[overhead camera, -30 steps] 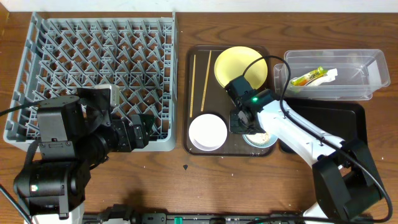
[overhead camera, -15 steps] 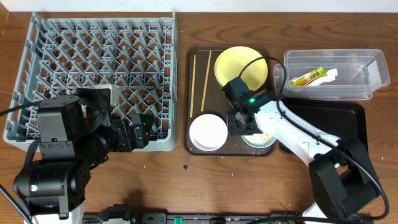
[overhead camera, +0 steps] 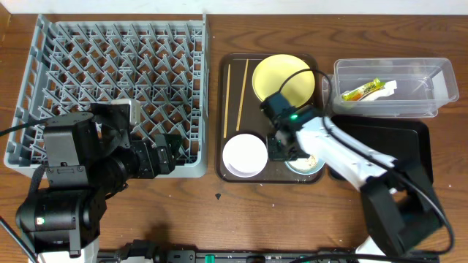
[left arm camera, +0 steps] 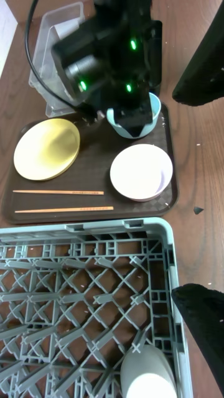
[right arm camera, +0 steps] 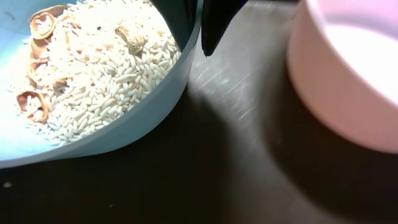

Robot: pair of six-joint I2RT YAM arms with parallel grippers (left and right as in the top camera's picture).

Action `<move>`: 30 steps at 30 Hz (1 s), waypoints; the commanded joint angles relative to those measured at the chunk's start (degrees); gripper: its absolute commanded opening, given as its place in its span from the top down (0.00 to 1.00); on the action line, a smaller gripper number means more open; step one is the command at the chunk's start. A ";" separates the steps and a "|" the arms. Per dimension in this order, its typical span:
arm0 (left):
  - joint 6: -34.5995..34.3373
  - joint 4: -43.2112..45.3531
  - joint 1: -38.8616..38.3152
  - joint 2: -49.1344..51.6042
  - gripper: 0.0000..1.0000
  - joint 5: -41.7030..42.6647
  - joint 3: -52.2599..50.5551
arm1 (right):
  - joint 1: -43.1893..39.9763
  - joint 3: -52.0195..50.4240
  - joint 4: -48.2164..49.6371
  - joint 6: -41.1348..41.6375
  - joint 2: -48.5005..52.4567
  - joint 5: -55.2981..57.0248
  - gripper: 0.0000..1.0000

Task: Sort waste into correct bins and load items into the dishwasher
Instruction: 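Grasp the blue bowl rim with the right gripper and lift it, then tip the blue bowl over the black tray to dump the rice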

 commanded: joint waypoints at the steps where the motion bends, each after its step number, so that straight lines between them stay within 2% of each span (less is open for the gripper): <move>1: 0.52 0.04 -0.24 0.04 0.05 0.79 0.42 | -5.38 0.20 -0.55 -7.58 -7.39 -15.87 0.99; 2: 0.52 0.02 -0.24 0.04 0.00 0.79 0.42 | -7.45 0.20 -0.81 -9.57 -9.51 -19.41 0.99; 9: 0.52 0.04 -0.24 0.04 0.02 0.79 0.42 | -24.61 0.20 -4.24 -17.79 -18.88 -34.95 0.99; 13: 0.52 0.04 -0.24 0.04 0.02 0.79 0.42 | -35.50 -0.11 -9.79 -25.31 -18.91 -39.93 0.99; 16: 0.52 0.04 -0.24 0.04 0.02 0.79 0.42 | -41.92 -1.42 -10.12 -29.79 -18.16 -45.72 0.99; 21: 0.52 0.04 -0.24 0.04 0.02 0.79 0.42 | -51.17 -4.52 -6.32 -37.66 -16.35 -60.85 0.99; 30: 0.52 0.04 -0.24 0.04 0.02 0.79 0.42 | -60.61 -14.95 7.30 -37.59 -15.15 -71.76 0.99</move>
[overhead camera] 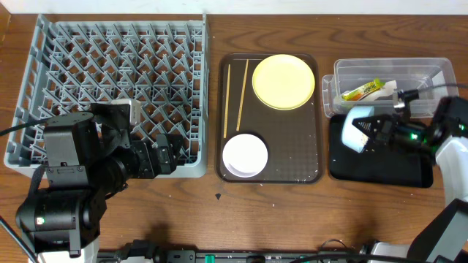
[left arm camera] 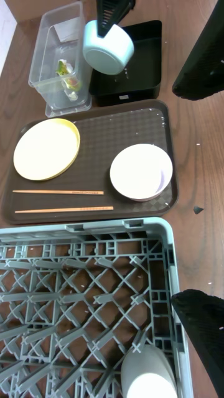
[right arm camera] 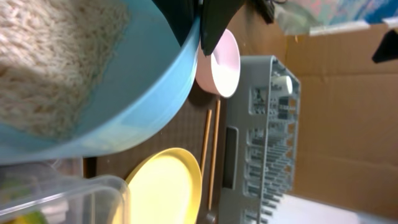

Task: Sort waste into correct bins and load items into the dishwasher
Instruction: 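Tip the blue bowl over the black tray to dump the rice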

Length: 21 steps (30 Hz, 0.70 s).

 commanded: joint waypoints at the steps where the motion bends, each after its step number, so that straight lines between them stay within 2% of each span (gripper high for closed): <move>1: 0.37 0.02 -0.24 0.04 0.02 0.76 0.42 | -3.26 -4.42 4.07 -2.10 0.20 -11.78 0.99; 6: 0.37 0.02 -0.24 0.04 0.02 0.76 0.42 | -7.96 -8.68 9.75 -3.21 0.20 -23.19 0.99; 9: 0.35 0.02 -0.24 0.04 0.02 0.76 0.42 | -10.03 -8.85 8.79 -1.75 0.24 -18.75 0.99; 10: 0.37 0.04 -0.24 0.04 0.02 0.76 0.42 | -10.51 -8.85 7.58 -1.53 0.24 -20.28 0.99; 12: 0.35 0.04 -0.24 0.04 0.02 0.76 0.42 | -11.10 -8.85 7.52 -3.89 0.24 -19.78 0.99; 14: 0.35 0.04 -0.24 0.04 0.02 0.76 0.42 | -11.23 -8.87 7.19 0.59 0.24 -15.41 0.99; 16: 0.37 0.04 -0.24 0.04 0.02 0.76 0.42 | -11.13 -8.92 4.63 -4.20 0.24 -21.99 0.99; 17: 0.37 0.04 -0.24 0.04 0.02 0.76 0.42 | -11.13 -8.90 4.66 -5.73 0.24 -21.90 0.99; 19: 0.37 0.04 -0.24 0.04 0.02 0.76 0.42 | -11.13 -8.90 6.14 -0.79 0.24 -14.99 0.99; 21: 0.37 0.04 -0.24 0.04 0.02 0.76 0.42 | -11.10 -8.92 4.39 -1.14 0.24 -18.27 0.99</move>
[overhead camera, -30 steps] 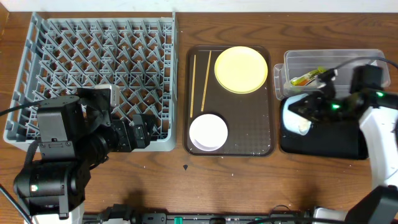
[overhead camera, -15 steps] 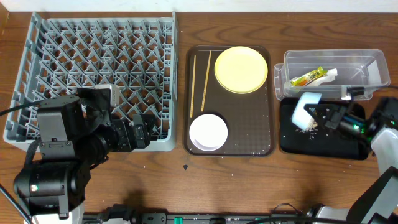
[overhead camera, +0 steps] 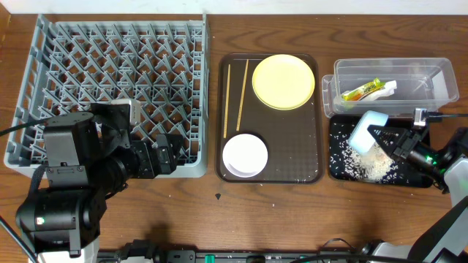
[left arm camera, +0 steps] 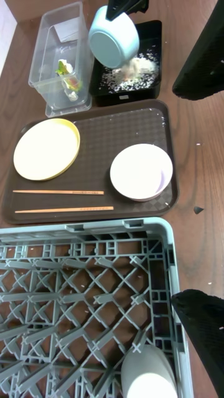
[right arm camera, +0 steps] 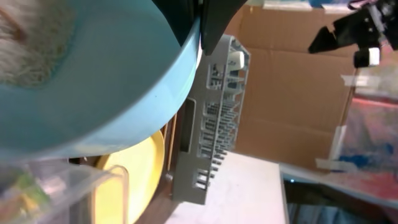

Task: Sort waste into correct bins and load items into the dishwasher
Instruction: 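Tip the blue bowl over the black tray to dump the rice, then return the empty blue bowl to the brown tray with the right gripper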

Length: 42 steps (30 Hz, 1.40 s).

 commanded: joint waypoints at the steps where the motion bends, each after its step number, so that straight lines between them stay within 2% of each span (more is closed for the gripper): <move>1: 0.37 0.02 -0.24 0.04 0.02 0.76 0.42 | -0.42 -0.09 -0.39 -2.16 0.22 -2.49 0.99; 3: 0.35 0.02 -0.24 0.04 0.02 0.76 0.42 | -0.42 -0.09 1.20 1.79 0.22 3.65 0.99; 4: 0.37 0.02 -0.24 0.04 0.02 0.76 0.42 | -0.42 -0.09 -0.02 4.15 0.22 2.84 0.99; 6: 0.35 0.02 -0.24 0.04 0.02 0.76 0.42 | -0.35 -0.09 -3.06 -4.24 0.22 -5.64 0.99; 7: 0.35 0.02 -0.24 0.04 0.02 0.76 0.42 | -0.37 -0.09 -2.29 -5.99 0.22 -3.67 0.99; 8: 0.37 0.02 -0.24 0.04 0.02 0.76 0.42 | -0.39 -0.09 -0.37 -3.13 0.22 2.40 0.99; 9: 0.37 0.02 -0.24 0.04 0.02 0.76 0.42 | -0.42 -0.09 -0.33 3.74 0.22 7.32 0.99; 10: 0.37 0.02 -0.24 0.04 0.02 0.76 0.42 | -0.39 -0.09 -1.46 4.68 0.20 4.81 0.99; 12: 0.37 0.02 -0.24 0.04 0.02 0.76 0.42 | -0.28 -0.09 -2.73 -3.19 0.00 -4.20 0.99; 13: 0.37 0.02 -0.24 0.04 0.02 0.76 0.42 | -0.31 -0.07 -1.64 -3.63 -0.02 -2.64 0.99; 14: 0.37 0.02 -0.24 0.04 0.02 0.76 0.42 | -0.31 -0.07 0.22 3.28 0.00 5.38 0.99; 15: 0.37 0.02 -0.24 0.04 0.02 0.76 0.42 | -0.28 -0.07 -1.79 5.86 -0.02 4.28 0.99; 17: 0.35 0.02 -0.24 0.04 0.02 0.76 0.42 | -0.28 -0.07 -5.66 -6.91 -0.35 -7.65 0.99; 18: 0.35 0.04 -0.24 0.04 0.02 0.76 0.42 | -0.33 -0.07 -5.42 -9.18 -0.44 -6.84 0.99; 19: 0.37 0.04 -0.24 0.04 0.02 0.76 0.42 | -0.39 -0.07 -3.85 -6.93 -0.44 -2.43 0.99; 20: 0.37 0.04 -0.24 0.04 0.02 0.76 0.42 | -0.39 -0.07 -3.72 0.07 -0.44 2.36 0.99; 21: 0.35 0.04 -0.24 0.04 0.02 0.76 0.42 | -0.39 -0.07 -5.07 1.42 -0.46 1.79 0.99; 23: 0.37 0.02 -0.24 0.04 0.02 0.76 0.42 | -0.37 -0.07 -5.92 -6.71 -0.85 -2.25 0.99; 24: 0.37 0.02 -0.24 0.04 0.02 0.76 0.42 | -0.42 -0.07 -4.50 -5.66 -0.87 0.55 0.99; 26: 0.37 0.02 -0.24 0.04 0.02 0.76 0.42 | -0.39 -0.07 -5.62 2.29 -0.87 3.04 0.99; 28: 0.37 0.02 -0.24 0.04 0.02 0.76 0.42 | -0.31 -0.07 -7.06 -3.13 -0.98 -1.99 0.99; 29: 0.37 0.02 -0.24 0.04 0.02 0.76 0.42 | -0.31 -0.07 -5.29 -2.71 -0.96 1.99 0.99; 31: 0.37 0.04 -0.24 0.04 0.02 0.76 0.42 | -0.17 -0.07 -4.17 8.55 -0.98 15.28 0.99; 32: 0.35 0.04 -0.24 0.04 0.02 0.76 0.42 | -0.02 -0.07 -5.53 7.26 -1.18 13.03 0.99; 33: 0.35 0.02 -0.24 0.04 0.02 0.76 0.42 | 0.44 0.00 -7.02 2.14 -1.62 7.26 0.99; 35: 0.35 0.02 -0.24 0.04 0.02 0.76 0.42 | 2.05 0.87 -10.29 -1.31 -2.95 4.00 0.99; 37: 0.37 0.02 -0.24 0.04 0.02 0.76 0.42 | 4.98 2.62 -13.42 -3.98 -5.38 7.21 0.99; 39: 0.37 0.04 -0.24 0.04 0.02 0.76 0.42 | 11.67 6.01 -17.59 -4.83 -9.25 18.47 0.99; 42: 0.37 0.02 -0.24 0.04 0.02 0.76 0.42 | 21.46 8.41 -18.51 -4.07 -12.59 27.89 0.99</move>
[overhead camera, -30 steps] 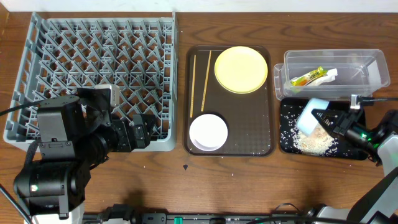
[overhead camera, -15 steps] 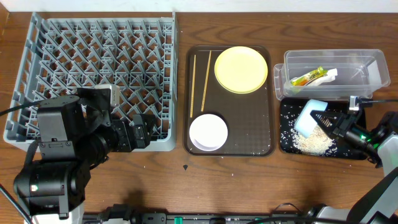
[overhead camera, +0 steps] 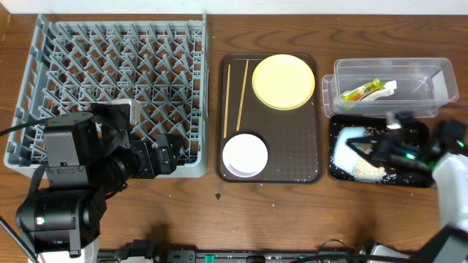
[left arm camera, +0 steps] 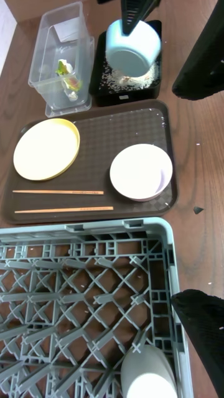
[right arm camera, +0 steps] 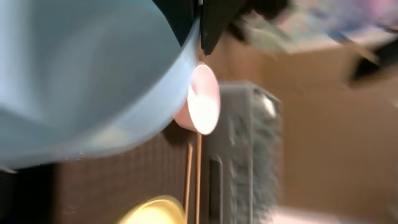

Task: Sort waste into correct bins and load items into the dishwasher
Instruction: 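Return the empty blue bowl to the brown tray with the right gripper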

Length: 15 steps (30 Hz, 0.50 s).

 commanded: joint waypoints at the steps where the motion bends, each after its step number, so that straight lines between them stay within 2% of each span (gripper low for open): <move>1: 0.35 0.04 -0.24 0.04 0.02 0.76 0.42 | 13.84 4.02 0.72 0.15 -5.55 14.67 0.99; 3: 0.33 0.04 -0.24 0.04 0.02 0.76 0.42 | 23.74 4.04 4.57 6.84 -6.64 24.00 0.99; 4: 0.33 0.04 -0.24 0.04 0.02 0.76 0.42 | 29.22 4.04 6.56 10.49 -6.62 30.69 0.99; 5: 0.33 0.04 -0.24 0.04 0.02 0.79 0.42 | 37.11 3.98 9.09 15.19 -5.88 42.23 0.99; 7: 0.33 0.04 -0.24 0.04 0.02 0.79 0.42 | 45.86 3.98 11.96 18.84 -3.82 54.42 0.99; 12: 0.33 0.04 -0.24 0.07 0.02 0.79 0.42 | 57.18 3.98 19.02 23.37 4.04 71.23 0.99; 15: -0.13 0.02 -0.24 0.07 0.02 0.81 0.42 | 58.23 3.98 21.84 26.03 8.33 71.89 0.99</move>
